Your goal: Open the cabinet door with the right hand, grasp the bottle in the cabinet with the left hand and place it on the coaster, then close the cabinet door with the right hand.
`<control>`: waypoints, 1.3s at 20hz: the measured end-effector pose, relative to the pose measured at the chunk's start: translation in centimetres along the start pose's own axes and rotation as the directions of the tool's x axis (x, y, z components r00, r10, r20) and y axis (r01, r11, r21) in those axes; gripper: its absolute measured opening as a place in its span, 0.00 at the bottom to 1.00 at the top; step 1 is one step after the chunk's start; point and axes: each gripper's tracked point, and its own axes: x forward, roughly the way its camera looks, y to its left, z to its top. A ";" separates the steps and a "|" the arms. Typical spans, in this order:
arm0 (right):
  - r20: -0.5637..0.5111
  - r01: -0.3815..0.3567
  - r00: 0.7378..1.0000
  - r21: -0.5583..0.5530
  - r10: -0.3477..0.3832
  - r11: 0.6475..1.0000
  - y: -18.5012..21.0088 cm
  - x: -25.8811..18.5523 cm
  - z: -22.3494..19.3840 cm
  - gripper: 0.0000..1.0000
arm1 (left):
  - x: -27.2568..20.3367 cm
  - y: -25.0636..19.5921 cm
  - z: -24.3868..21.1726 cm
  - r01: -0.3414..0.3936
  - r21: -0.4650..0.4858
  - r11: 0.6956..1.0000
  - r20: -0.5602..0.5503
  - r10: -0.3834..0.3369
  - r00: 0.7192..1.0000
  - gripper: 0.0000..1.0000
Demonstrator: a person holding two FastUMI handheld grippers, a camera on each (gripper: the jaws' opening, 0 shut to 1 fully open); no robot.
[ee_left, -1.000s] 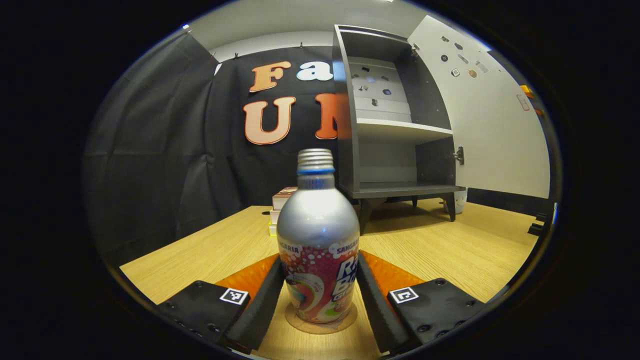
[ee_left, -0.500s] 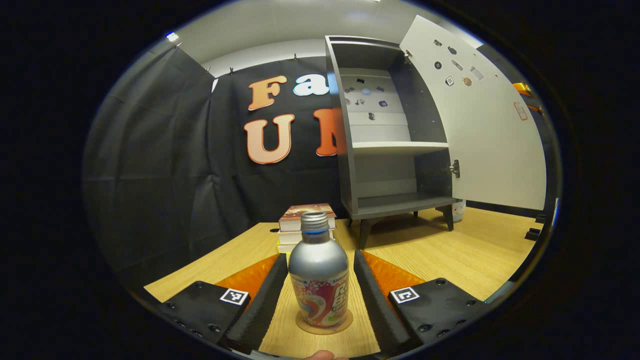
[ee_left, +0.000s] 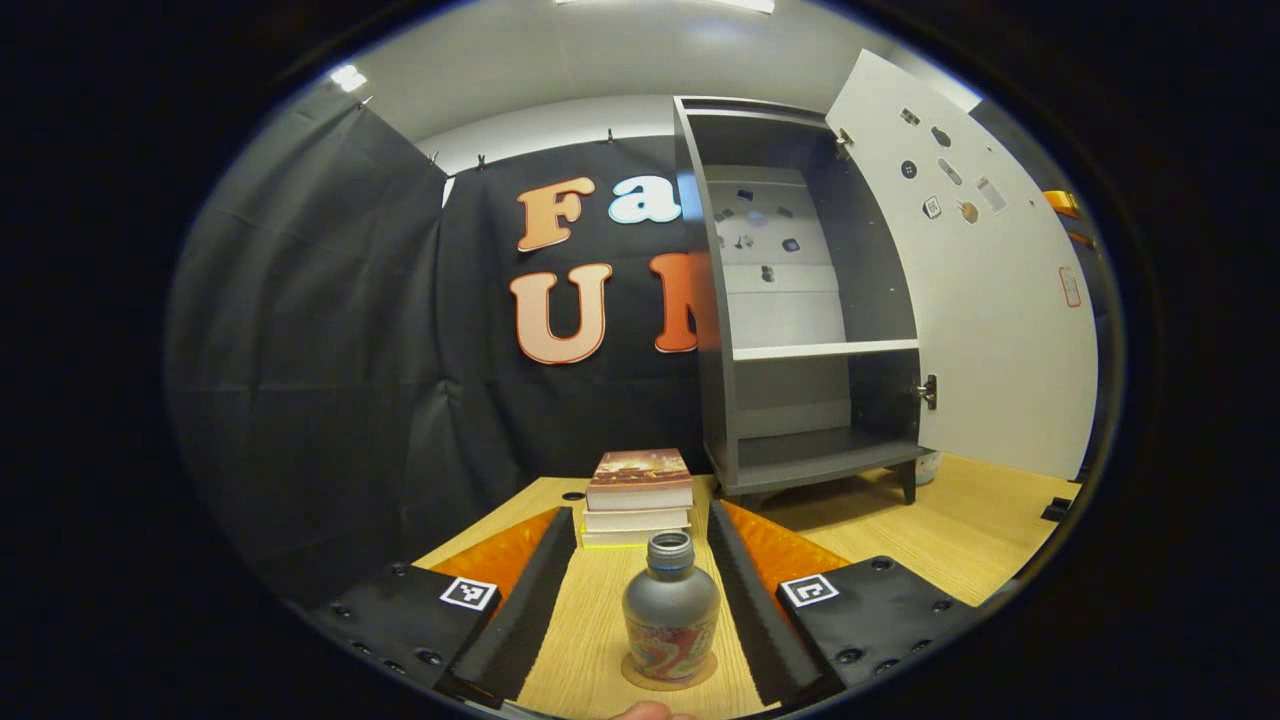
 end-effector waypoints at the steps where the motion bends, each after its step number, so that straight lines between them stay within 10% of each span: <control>1: 0.000 0.004 1.000 -0.014 -0.004 1.000 -0.2 0.2 0.2 0.87 | 0.3 0.1 0.8 -0.006 0.012 1.000 0.006 0.006 1.000 0.89; 10: -0.013 0.039 0.999 -0.052 -0.040 0.998 -1.0 0.8 1.1 0.87 | 5.6 -0.6 7.7 0.026 0.020 0.999 -0.031 -0.026 0.999 0.87; 26: -0.084 -0.210 0.976 -0.142 0.200 0.967 3.4 1.1 0.3 0.83 | 9.1 -4.1 15.2 0.245 -0.050 0.968 -0.004 -0.245 0.969 0.88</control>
